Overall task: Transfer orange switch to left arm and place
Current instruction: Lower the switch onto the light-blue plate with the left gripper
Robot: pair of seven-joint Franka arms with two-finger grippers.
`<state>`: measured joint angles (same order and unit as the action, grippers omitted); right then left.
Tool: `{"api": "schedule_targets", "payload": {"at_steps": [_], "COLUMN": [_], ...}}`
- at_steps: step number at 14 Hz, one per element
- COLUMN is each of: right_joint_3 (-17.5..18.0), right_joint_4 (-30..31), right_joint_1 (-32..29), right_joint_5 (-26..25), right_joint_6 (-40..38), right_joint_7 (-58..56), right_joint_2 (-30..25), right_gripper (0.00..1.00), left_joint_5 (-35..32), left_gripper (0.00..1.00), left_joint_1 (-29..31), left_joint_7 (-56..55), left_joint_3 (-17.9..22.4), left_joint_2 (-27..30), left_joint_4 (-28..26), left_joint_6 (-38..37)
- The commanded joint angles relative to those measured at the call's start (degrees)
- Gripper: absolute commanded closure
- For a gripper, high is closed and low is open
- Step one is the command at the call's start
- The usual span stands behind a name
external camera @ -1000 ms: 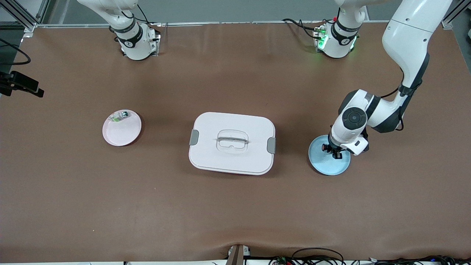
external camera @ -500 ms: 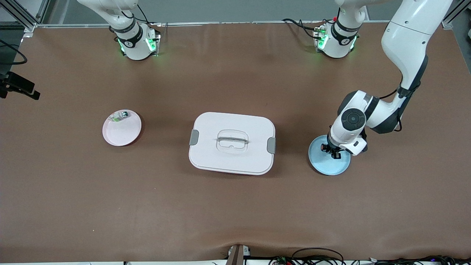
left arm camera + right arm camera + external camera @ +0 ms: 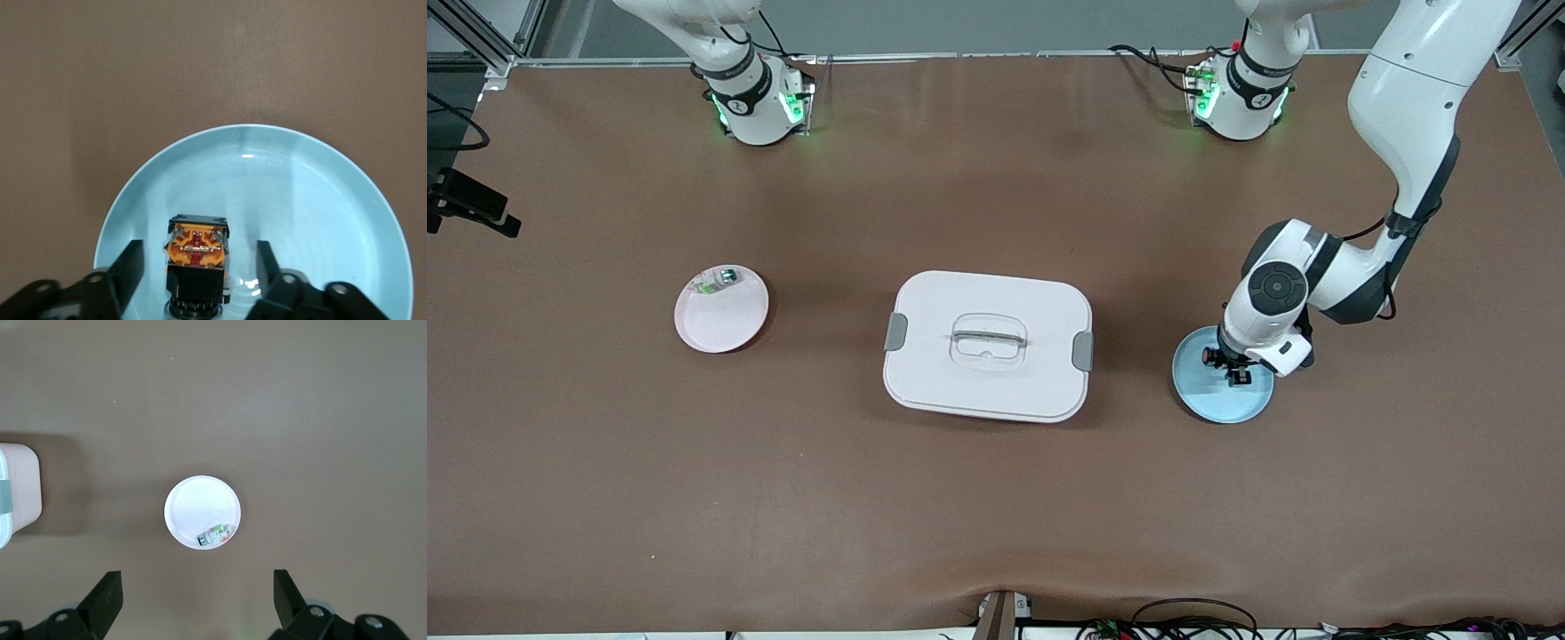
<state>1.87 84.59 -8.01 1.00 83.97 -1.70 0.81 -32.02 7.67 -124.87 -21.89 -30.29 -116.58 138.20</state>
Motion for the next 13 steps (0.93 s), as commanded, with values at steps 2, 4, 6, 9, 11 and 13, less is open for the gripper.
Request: {"api": "schedule_targets", "payload": {"at_steps": [2,4,6,9,11,13], "right_joint_3": [0.1,0.1,0.1,0.1,0.1,0.1], "right_joint_4": [0.0,0.0,0.1,0.1,0.1,0.1], "right_joint_1": [-0.5,-0.6,-0.6,-0.6,-0.6,-0.5], "right_joint_5": [0.5,0.5,0.5,0.5,0.5,0.5], "right_joint_6": [-0.7,-0.7,-0.7,-0.7,-0.7,-1.4], "right_joint_7": [0.4,0.4,0.4,0.4,0.4,0.5], "right_joint_2": [-0.7,-0.7,-0.7,-0.7,-0.7,-0.7], "right_gripper": [0.00,0.00,0.00,0.00,0.00,0.00], "left_joint_5": [-0.6,-0.1,0.1,1.0,3.2,7.9], "left_gripper": [0.00,0.00,0.00,0.00,0.00,0.00], "left_joint_1": [0.4,0.4,0.6,3.0,3.4,3.3], "left_joint_7": [-1.0,-1.0,-0.9,-0.5,1.2,9.8], "left_joint_3": [-0.3,-0.3,-0.3,-0.5,-1.2,-1.0], "left_joint_2": [0.1,0.1,0.1,0.8,1.9,3.4], "left_joint_4": [3.7,5.9,6.6,6.7,6.0,4.5], "left_joint_6": [-0.4,-3.5,-4.3,-4.8,-4.9,-4.4]}}
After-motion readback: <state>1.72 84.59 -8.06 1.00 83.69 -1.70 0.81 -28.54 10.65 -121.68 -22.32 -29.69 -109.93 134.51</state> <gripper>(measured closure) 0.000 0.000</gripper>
